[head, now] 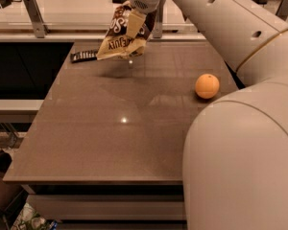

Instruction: Move brown chip bag near rxbar chocolate

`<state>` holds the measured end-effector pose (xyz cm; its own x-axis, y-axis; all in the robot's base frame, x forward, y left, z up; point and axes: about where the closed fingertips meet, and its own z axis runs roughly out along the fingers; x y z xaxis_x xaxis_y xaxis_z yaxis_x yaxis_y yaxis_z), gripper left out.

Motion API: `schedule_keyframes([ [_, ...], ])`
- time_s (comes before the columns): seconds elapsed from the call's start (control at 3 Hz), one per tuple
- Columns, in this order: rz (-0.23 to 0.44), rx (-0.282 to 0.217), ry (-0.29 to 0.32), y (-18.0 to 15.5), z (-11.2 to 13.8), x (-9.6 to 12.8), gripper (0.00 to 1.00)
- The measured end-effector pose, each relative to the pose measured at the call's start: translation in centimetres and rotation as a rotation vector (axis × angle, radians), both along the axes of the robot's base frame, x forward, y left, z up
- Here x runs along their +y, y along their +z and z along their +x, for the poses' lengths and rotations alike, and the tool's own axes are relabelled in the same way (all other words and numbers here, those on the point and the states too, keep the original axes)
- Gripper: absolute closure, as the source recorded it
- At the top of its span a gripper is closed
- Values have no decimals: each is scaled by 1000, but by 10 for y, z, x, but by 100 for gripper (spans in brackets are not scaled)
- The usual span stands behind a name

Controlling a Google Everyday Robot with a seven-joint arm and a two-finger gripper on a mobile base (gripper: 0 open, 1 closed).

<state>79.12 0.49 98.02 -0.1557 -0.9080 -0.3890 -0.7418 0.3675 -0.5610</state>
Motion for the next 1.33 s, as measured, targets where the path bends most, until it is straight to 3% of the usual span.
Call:
schedule_keyframes([
  [0.33, -1, 3, 2, -2, 0, 1, 85],
  [1.33, -6, 13, 5, -10, 1, 4, 15],
])
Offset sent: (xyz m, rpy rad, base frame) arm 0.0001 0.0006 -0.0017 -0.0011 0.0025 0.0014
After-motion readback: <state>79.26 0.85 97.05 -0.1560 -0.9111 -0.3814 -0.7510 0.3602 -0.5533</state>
